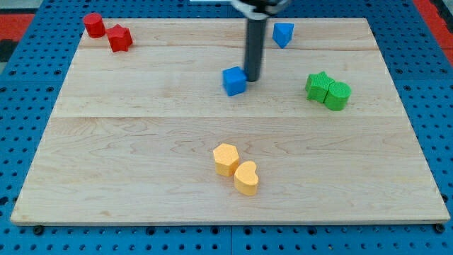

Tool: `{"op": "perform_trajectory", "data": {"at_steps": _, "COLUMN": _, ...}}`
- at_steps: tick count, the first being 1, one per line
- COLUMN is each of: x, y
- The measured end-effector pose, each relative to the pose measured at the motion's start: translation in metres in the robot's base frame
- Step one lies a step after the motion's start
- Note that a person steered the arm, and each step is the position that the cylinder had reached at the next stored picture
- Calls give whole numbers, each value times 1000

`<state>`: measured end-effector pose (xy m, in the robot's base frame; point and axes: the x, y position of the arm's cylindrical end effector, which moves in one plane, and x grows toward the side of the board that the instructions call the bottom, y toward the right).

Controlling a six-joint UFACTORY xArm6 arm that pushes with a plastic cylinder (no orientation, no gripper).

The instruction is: Push blue triangle closer to the blue cube

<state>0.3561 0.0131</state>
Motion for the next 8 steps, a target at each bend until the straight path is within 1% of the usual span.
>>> {"op": "perform_trajectory", "data": {"at_steps": 1, "x": -12, "y": -1}}
{"op": "perform_trajectory", "data": {"at_steps": 2, "x": -59, "y": 91}}
{"op": "perform_trajectory", "data": {"at_steps": 3, "x": -104, "y": 115}}
{"op": "perform_trajectory", "data": {"at_steps": 4, "x": -140, "y": 87}}
{"op": "perform_trajectory", "data": {"at_steps": 5, "x": -152, "y": 109}}
{"op": "perform_trajectory", "data": {"at_steps": 6, "x": -165, "y": 111}}
{"op": "perform_trajectory", "data": {"at_steps": 7, "x": -163, "y": 76}}
{"op": "perform_trajectory", "data": {"at_steps": 8, "x": -164, "y": -18}}
